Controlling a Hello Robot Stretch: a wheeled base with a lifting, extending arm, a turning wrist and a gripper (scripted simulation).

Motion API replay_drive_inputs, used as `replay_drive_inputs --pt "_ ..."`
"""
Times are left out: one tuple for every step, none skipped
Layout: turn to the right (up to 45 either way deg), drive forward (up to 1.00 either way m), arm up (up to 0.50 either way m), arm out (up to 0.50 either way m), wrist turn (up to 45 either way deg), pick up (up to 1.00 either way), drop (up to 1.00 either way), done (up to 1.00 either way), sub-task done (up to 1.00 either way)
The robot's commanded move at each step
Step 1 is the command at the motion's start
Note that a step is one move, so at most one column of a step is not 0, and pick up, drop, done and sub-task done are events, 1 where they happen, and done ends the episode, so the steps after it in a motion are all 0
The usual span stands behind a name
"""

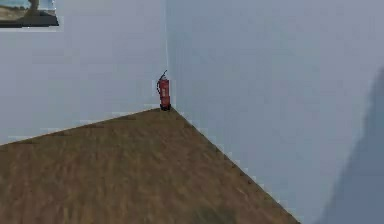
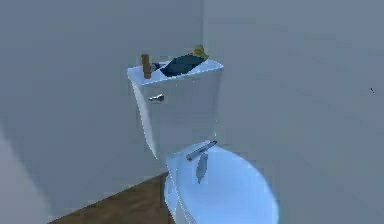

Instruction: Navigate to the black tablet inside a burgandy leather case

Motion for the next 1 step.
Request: replay_drive_inputs --pt "-30.0 0.0 0.0 0.0 0.0 0.0 0.0 0.0 0.0"
